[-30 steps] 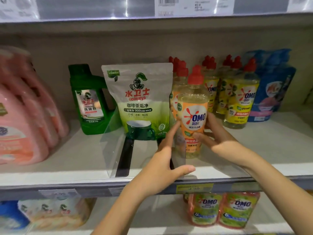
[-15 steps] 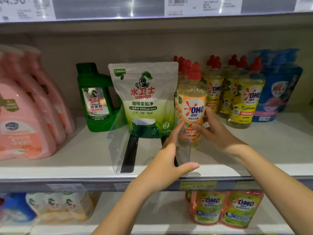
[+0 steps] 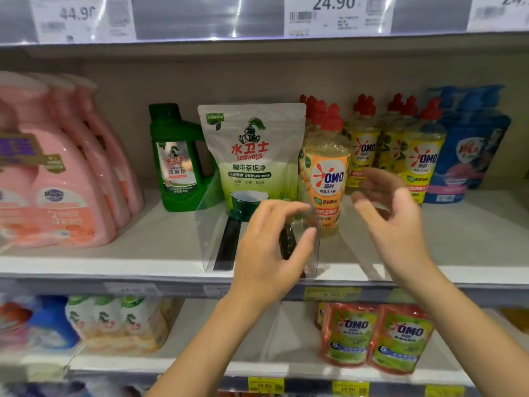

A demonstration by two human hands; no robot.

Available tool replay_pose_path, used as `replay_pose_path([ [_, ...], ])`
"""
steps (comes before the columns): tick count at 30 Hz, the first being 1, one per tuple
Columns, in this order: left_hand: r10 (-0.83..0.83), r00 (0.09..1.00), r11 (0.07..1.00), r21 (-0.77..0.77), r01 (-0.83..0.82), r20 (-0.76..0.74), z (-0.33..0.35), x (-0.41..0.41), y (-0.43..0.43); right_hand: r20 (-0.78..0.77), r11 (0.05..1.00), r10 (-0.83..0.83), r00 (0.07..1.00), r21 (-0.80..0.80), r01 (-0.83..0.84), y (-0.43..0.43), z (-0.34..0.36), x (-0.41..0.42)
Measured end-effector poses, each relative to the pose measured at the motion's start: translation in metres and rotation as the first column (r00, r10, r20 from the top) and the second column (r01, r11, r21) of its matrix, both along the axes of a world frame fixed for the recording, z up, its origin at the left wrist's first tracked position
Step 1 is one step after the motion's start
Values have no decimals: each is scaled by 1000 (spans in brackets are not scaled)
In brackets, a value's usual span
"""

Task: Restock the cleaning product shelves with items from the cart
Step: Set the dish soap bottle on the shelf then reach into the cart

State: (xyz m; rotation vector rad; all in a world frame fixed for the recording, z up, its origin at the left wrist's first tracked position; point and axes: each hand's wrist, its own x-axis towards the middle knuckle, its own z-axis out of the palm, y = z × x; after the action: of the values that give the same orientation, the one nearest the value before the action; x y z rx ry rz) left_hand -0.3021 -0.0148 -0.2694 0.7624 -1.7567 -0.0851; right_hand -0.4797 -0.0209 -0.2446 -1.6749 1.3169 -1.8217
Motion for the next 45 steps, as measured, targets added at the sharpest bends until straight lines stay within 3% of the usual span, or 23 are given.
replay_pose_path([
  [3,18,998,999,-26,-19,-62,1,13,29,54,985,161,985,-74,-157,46,4,16],
  [8,115,993,989,90,-113,-16,-31,48,102,210,867,474,855,56,-495,101,-33,62],
  [12,276,959,930,237,-282,58,-77,88,161,224,686,659,718,212,-696,129,-76,113],
  [17,529,843,751,410,-517,95,-132,155,238,240,414,820,520,379,-827,162,-121,190],
  [21,750,657,511,566,-648,75,-177,209,311,232,267,885,404,457,-848,192,-154,252],
  [25,918,382,203,700,-684,107,-225,255,389,259,69,935,242,538,-840,229,-181,317],
  [29,998,26,-28,851,-525,49,-269,293,463,262,-115,962,72,634,-765,272,-215,382],
  [31,982,-137,-178,887,-425,132,-287,312,491,248,-196,968,-29,681,-705,294,-229,405],
  [33,935,-236,-333,879,-340,263,-302,331,510,250,-254,963,-99,722,-644,314,-243,421],
  [35,892,-225,-443,860,-254,392,-310,348,521,259,-297,954,-152,747,-594,332,-257,431],
  [39,743,-12,-659,728,-189,669,-320,377,520,294,-355,935,-198,788,-504,352,-275,446],
  [42,655,77,-746,660,-91,752,-324,391,506,302,-357,934,-191,804,-475,355,-280,455],
  [45,568,78,-815,573,-85,819,-330,400,495,309,-353,936,-170,809,-470,348,-285,457],
])
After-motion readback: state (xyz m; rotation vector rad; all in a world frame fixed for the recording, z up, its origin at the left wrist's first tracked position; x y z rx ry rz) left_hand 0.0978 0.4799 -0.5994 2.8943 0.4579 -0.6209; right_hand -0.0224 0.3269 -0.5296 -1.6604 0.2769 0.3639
